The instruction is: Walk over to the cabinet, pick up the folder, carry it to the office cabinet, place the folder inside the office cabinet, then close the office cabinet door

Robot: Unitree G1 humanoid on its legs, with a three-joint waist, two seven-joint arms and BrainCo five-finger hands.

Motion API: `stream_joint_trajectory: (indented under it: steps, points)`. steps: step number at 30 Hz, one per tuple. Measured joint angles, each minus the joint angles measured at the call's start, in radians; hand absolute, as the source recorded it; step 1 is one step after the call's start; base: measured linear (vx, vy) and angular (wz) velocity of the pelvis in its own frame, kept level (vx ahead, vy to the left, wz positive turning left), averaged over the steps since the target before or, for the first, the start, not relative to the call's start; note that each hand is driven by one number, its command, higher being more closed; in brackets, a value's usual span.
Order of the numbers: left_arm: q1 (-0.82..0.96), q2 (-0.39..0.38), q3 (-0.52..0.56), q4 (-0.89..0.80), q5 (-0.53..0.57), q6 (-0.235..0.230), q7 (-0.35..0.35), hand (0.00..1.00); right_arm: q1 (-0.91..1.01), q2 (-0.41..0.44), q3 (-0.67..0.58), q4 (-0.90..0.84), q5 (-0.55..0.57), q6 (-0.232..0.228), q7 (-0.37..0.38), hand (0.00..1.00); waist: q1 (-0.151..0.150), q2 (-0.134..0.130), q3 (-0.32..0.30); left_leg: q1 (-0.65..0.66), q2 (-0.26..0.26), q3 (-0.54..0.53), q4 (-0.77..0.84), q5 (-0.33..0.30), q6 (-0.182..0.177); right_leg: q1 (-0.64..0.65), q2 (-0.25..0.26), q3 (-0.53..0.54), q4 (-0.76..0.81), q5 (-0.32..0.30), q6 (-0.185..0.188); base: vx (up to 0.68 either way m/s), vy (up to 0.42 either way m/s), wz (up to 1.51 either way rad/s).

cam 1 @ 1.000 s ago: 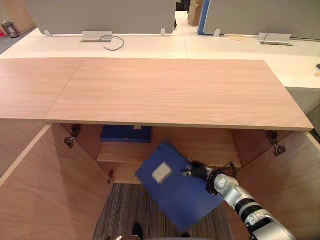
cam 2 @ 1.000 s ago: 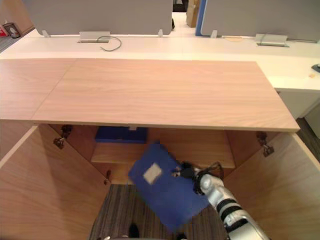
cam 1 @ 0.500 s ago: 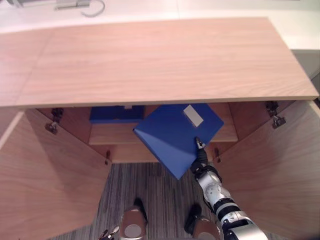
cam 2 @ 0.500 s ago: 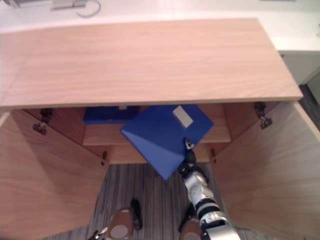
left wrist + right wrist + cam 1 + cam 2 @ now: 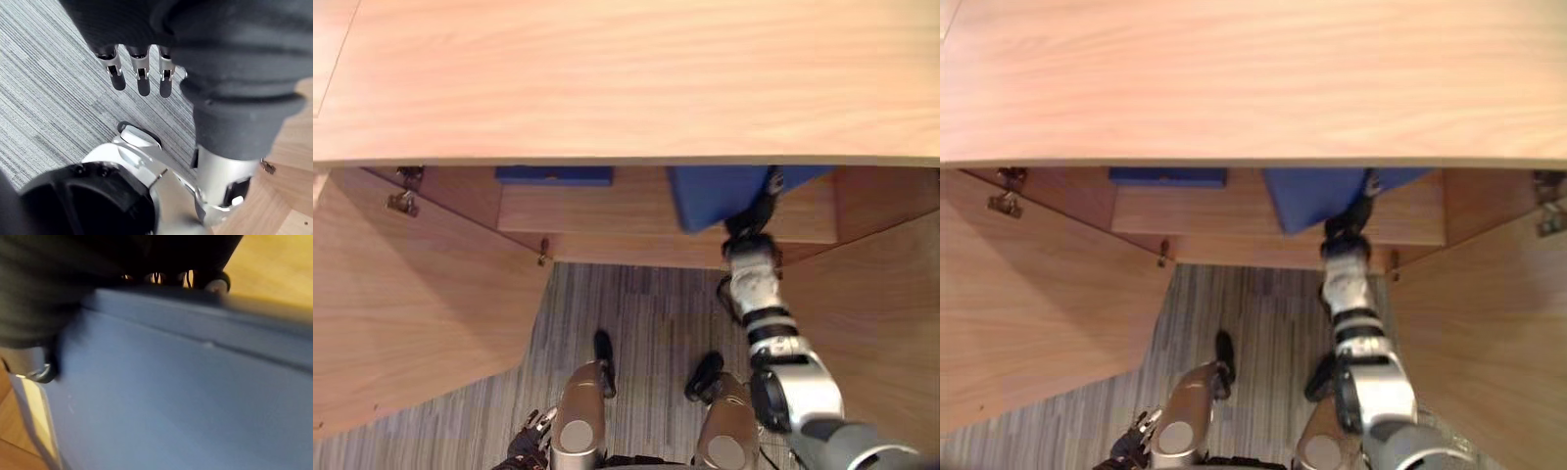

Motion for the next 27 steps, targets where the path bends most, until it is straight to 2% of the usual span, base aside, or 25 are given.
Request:
stream_joint_trajectory:
  steps: [3, 5, 6, 7, 10, 13, 17, 18, 22, 27]
  points:
    - [0.006, -0.001, -0.005, -0.05, -0.004, 0.002, 0.0, 0.0, -0.105, -0.052, -0.099, -0.001, 0.054, -0.038, -0.062, 1.0, 0.013, 0.009, 0.005, -0.093, -0.025, -0.009, 0.061, -0.011, 0.016, -0.083, -0.056, -0.002, 0.079, -0.028, 0.0, -0.04, 0.033, 0.33]
    - [0.007, -0.01, -0.008, -0.092, -0.024, 0.002, 0.001, 0.0, -0.192, -0.104, -0.166, -0.001, 0.12, -0.066, -0.099, 1.0, 0.023, 0.039, 0.023, -0.164, -0.033, -0.011, 0.107, -0.02, 0.03, -0.146, -0.086, -0.001, 0.123, -0.034, -0.002, -0.03, 0.041, 0.17]
    - [0.007, -0.014, -0.009, -0.099, -0.025, 0.003, 0.001, 0.0, -0.212, -0.116, -0.184, -0.001, 0.134, -0.069, -0.11, 1.0, 0.024, 0.047, 0.027, -0.18, -0.036, -0.011, 0.12, -0.023, 0.033, -0.161, -0.094, -0.001, 0.135, -0.034, -0.002, -0.06, 0.062, 0.16]
    - [0.009, -0.018, -0.009, -0.105, -0.026, 0.003, 0.002, 0.0, -0.25, -0.154, -0.206, 0.001, 0.171, -0.075, -0.131, 1.0, 0.026, 0.057, 0.03, -0.223, -0.049, -0.011, 0.145, -0.027, 0.038, -0.205, -0.124, 0.002, 0.173, -0.042, -0.004, -0.05, 0.051, 0.19]
    - [0.009, -0.019, -0.009, -0.105, -0.032, 0.004, 0.016, 0.0, -0.323, -0.225, -0.195, 0.033, 0.209, -0.074, -0.153, 1.0, 0.023, 0.064, 0.034, -0.313, -0.069, -0.012, 0.224, -0.046, 0.05, -0.295, -0.181, 0.018, 0.264, -0.067, -0.01, -0.09, 0.061, 0.24]
    - [0.011, -0.023, -0.009, -0.106, -0.031, 0.007, 0.046, 0.0, -0.449, -0.327, -0.09, 0.15, 0.282, -0.073, -0.212, 1.0, 0.019, 0.072, 0.038, -0.406, -0.084, -0.014, 0.332, -0.085, 0.062, -0.386, -0.236, 0.059, 0.375, -0.111, -0.013, -0.1, 0.026, 0.24]
    - [0.012, -0.026, -0.013, -0.102, -0.031, 0.006, 0.09, 0.0, -0.523, -0.422, 0.079, 0.261, 0.337, -0.062, -0.254, 1.0, 0.01, 0.078, 0.04, -0.515, -0.089, -0.025, 0.47, -0.129, 0.064, -0.49, -0.278, 0.116, 0.503, -0.162, -0.006, -0.09, -0.048, 0.19]
    - [0.012, -0.026, -0.029, -0.105, -0.032, 0.007, 0.101, 0.0, -0.531, -0.451, 0.134, 0.283, 0.353, -0.058, -0.261, 0.0, 0.01, 0.079, 0.04, -0.546, -0.092, -0.025, 0.5, -0.136, 0.065, -0.529, -0.289, 0.138, 0.537, -0.174, -0.007, -0.07, -0.089, 0.12]
    - [0.029, -0.028, -0.045, -0.153, -0.045, 0.005, 0.124, 0.0, -0.544, -0.51, 0.266, 0.342, 0.357, -0.044, -0.292, 0.0, 0.01, 0.086, 0.044, -0.623, -0.09, -0.023, 0.548, -0.137, 0.064, -0.628, -0.299, 0.183, 0.597, -0.187, -0.009, -0.04, -0.072, 0.06]
    - [0.039, -0.029, -0.046, -0.182, -0.077, 0.006, 0.156, 0.0, -0.563, -0.57, 0.379, 0.361, 0.354, -0.015, -0.3, 0.0, 0.005, 0.088, 0.044, -0.649, -0.086, -0.013, 0.579, -0.138, 0.064, -0.675, -0.302, 0.221, 0.632, -0.191, -0.016, 0.01, -0.053, -0.03]
